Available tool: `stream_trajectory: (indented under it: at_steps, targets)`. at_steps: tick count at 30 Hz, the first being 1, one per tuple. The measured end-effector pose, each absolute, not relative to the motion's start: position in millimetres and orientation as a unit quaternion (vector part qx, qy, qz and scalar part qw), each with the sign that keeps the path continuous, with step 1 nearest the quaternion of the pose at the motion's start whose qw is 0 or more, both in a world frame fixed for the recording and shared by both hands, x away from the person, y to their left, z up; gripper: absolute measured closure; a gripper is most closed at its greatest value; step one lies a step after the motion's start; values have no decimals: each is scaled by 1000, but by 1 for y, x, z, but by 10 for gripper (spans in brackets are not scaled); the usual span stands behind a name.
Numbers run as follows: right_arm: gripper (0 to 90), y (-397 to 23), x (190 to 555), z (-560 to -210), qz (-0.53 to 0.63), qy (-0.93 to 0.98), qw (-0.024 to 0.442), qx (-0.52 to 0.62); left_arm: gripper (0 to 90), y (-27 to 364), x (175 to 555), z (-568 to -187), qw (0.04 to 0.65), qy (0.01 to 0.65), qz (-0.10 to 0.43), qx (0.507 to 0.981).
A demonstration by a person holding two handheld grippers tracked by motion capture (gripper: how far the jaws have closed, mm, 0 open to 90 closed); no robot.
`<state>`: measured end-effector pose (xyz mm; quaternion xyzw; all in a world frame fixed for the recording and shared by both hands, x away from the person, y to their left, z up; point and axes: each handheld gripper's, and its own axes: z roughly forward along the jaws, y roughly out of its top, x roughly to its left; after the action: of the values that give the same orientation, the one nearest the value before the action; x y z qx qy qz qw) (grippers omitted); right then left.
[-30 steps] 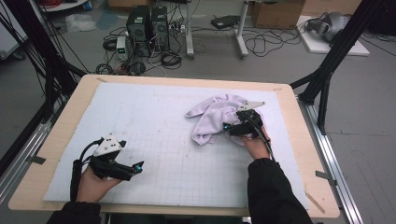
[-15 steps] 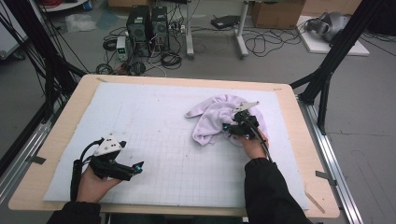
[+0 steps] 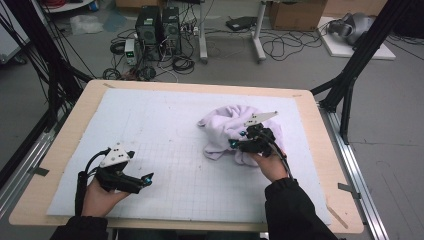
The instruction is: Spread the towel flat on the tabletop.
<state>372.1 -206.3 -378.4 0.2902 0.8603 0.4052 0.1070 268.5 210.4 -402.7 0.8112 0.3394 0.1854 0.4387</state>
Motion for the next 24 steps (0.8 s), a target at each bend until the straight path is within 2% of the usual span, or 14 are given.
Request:
stream_trajectory:
  at_steps: [8, 20, 23, 24]
  targets:
    - [673, -180, 331, -367, 427, 872, 73, 230, 20, 212, 268, -402, 439, 339, 186, 811]
    - [670, -149, 275, -387, 435, 886, 0, 163, 20, 211, 268, -401, 443, 335, 185, 811]
    - [647, -148, 269, -391, 426, 891, 4, 156, 20, 208, 268, -401, 443, 331, 182, 813]
    - [614, -149, 268, -394, 421, 894, 10, 154, 20, 206, 268, -401, 444, 330, 181, 814]
